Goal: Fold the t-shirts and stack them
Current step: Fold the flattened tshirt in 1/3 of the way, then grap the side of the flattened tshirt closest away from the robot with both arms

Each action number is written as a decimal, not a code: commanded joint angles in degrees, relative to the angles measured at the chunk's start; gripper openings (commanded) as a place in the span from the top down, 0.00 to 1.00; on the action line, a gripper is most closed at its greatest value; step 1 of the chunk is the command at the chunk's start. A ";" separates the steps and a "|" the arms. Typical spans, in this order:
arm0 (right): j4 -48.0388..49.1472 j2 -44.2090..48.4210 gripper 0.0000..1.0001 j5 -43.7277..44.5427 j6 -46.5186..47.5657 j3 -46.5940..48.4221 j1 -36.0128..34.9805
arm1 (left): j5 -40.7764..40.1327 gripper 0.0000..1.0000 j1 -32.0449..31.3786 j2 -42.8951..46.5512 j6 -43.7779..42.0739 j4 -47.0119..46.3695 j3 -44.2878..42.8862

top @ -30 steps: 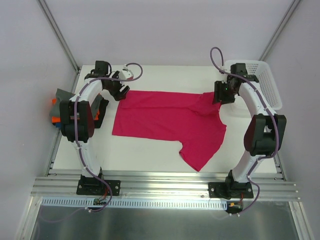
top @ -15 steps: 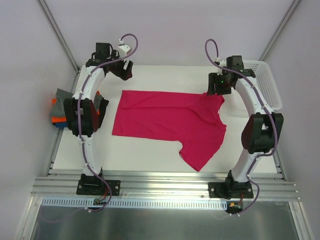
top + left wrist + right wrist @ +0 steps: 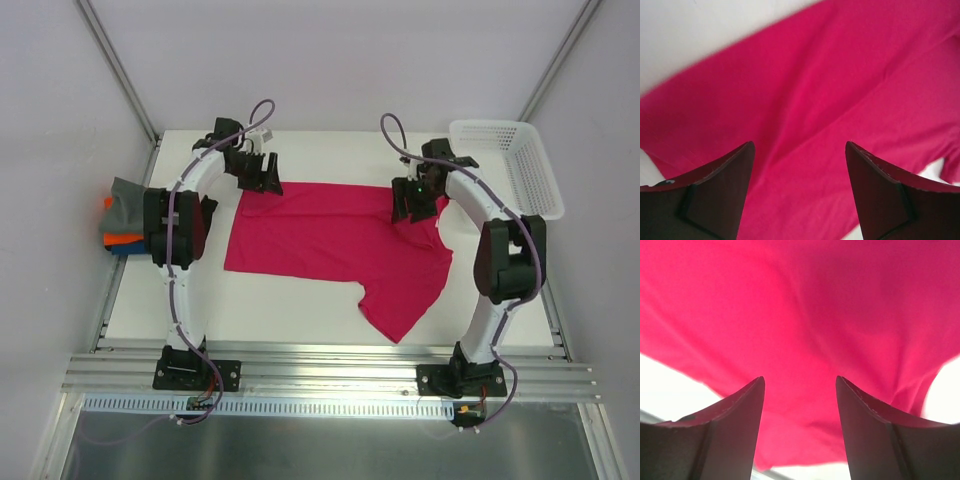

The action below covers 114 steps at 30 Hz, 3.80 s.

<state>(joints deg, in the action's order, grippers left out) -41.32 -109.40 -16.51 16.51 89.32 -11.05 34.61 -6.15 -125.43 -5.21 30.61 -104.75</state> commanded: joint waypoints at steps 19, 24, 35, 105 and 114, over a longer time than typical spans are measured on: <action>-7.11 38.63 0.49 -3.52 29.43 -31.64 -16.81 | -15.35 0.34 -0.88 35.23 -30.28 12.29 38.69; -7.19 47.70 0.49 -2.73 35.86 -40.87 -21.73 | -18.17 0.34 -0.62 41.49 -30.82 9.21 44.36; -3.77 62.12 0.50 -0.44 38.51 -55.39 -34.65 | -22.21 0.33 -0.61 43.51 -25.02 5.07 44.02; 3.17 35.40 0.88 9.30 48.88 -53.54 -43.80 | -18.79 0.31 -0.44 36.22 -20.72 4.19 28.99; -7.44 39.53 0.99 12.47 50.90 -41.70 -40.21 | -18.53 0.33 -0.44 38.68 -24.13 3.84 31.71</action>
<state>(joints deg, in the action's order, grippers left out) -43.29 -73.36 -6.44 64.66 40.49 -53.36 14.66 -6.70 -89.23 -26.81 34.79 -73.73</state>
